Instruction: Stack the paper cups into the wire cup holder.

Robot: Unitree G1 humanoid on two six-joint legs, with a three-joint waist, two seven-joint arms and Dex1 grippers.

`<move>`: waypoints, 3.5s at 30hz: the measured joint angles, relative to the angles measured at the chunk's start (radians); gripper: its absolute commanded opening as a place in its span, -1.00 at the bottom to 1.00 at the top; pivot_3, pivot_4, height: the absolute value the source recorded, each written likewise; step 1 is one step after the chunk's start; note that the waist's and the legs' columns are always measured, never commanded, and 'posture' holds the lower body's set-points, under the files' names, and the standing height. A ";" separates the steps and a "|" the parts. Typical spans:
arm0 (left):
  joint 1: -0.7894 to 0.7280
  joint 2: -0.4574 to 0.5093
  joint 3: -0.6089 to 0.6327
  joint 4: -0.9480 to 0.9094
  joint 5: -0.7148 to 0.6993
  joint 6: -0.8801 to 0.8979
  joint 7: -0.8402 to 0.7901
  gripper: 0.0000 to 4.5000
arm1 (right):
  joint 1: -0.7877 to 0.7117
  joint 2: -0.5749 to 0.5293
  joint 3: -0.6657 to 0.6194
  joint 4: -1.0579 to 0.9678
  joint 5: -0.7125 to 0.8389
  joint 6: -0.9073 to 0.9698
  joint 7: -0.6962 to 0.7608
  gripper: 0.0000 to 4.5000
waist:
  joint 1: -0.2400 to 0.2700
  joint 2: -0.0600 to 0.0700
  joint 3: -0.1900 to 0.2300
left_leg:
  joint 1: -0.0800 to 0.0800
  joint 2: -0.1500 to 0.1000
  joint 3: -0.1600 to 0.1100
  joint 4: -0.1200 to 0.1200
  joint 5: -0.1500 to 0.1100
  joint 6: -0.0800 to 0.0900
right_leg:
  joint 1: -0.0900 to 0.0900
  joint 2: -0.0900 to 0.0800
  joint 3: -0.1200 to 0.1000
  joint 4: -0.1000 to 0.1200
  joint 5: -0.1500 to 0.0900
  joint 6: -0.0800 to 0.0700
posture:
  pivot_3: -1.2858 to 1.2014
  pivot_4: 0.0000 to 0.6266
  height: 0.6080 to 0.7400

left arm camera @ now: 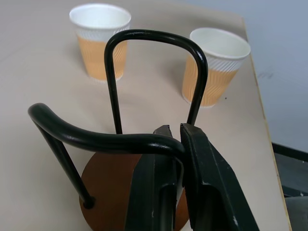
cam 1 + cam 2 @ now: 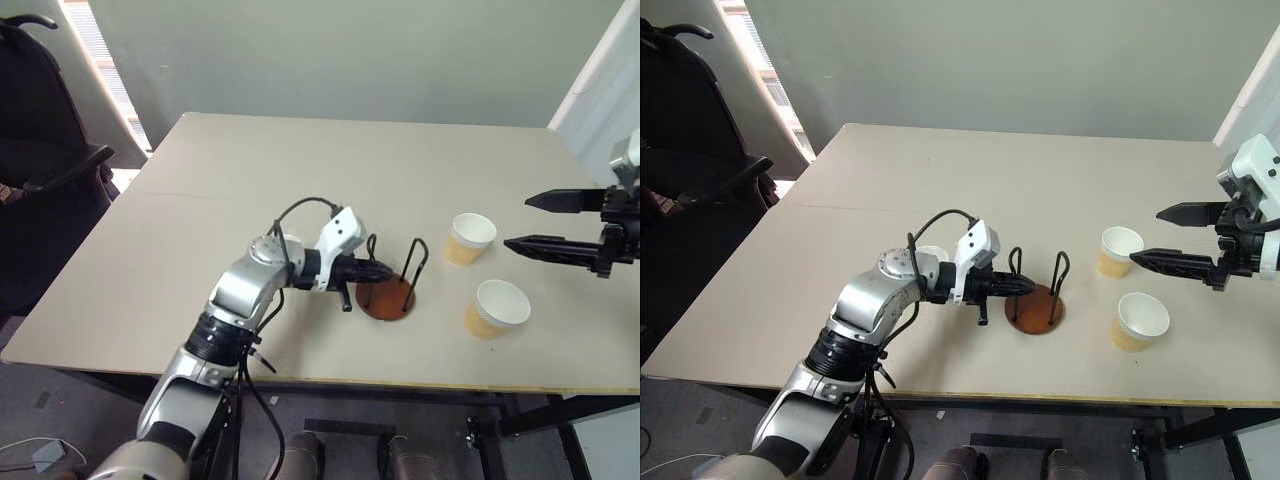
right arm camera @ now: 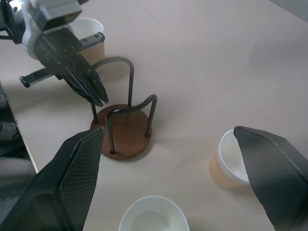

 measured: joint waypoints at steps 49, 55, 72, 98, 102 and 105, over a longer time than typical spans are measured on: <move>-0.087 0.353 0.153 -0.050 -0.131 -0.098 -0.185 0.91 | -0.541 0.396 0.789 0.890 -0.899 -0.721 0.223 0.31 | -0.008 0.001 0.000 | 0.000 0.000 -0.004 -0.005 -0.005 0.005 | -0.003 -0.002 -0.003 0.000 0.003 -0.006 | 0.03 -0.52 1.00; -0.096 0.380 0.173 -0.047 -0.171 -0.095 -0.227 0.91 | -0.565 0.426 0.789 0.932 -0.937 -0.753 0.247 -0.63 | -0.008 0.001 0.000 | 0.000 0.000 -0.004 -0.008 -0.005 0.003 | -0.004 -0.002 -0.003 0.000 0.003 -0.008 | 0.03 -0.52 1.00; -0.111 0.432 0.300 0.053 -0.278 -0.088 -0.267 0.91 | -0.712 0.300 0.670 0.199 -0.677 -0.375 0.552 -0.98 | -0.014 0.001 0.000 | -0.001 0.002 -0.005 -0.017 0.002 -0.011 | -0.009 0.000 -0.005 0.000 -0.007 -0.021 | 0.03 -0.52 1.00; -0.098 0.425 0.289 0.064 -0.268 -0.123 -0.264 0.91 | -0.640 0.379 0.807 0.051 -0.667 -0.385 0.500 -0.71 | -0.018 0.001 0.000 | 0.000 0.002 -0.005 -0.015 0.004 -0.007 | -0.008 0.000 -0.005 0.003 -0.007 -0.022 | 0.03 -0.52 1.00; -0.090 0.425 0.289 0.064 -0.268 -0.124 -0.262 0.91 | -0.626 0.386 0.827 0.057 -0.679 -0.395 0.497 -0.15 | -0.018 0.001 0.000 | 0.000 0.001 -0.005 -0.014 0.004 -0.007 | -0.008 -0.001 -0.005 0.002 -0.007 -0.022 | 0.03 -0.52 1.00; -0.081 0.426 0.289 0.063 -0.264 -0.125 -0.261 0.91 | -0.621 0.394 0.827 0.068 -0.679 -0.394 0.482 0.32 | -0.018 0.001 0.000 | 0.000 0.001 -0.005 -0.014 0.004 -0.007 | -0.008 0.000 -0.005 0.003 -0.007 -0.022 | 0.03 -0.52 1.00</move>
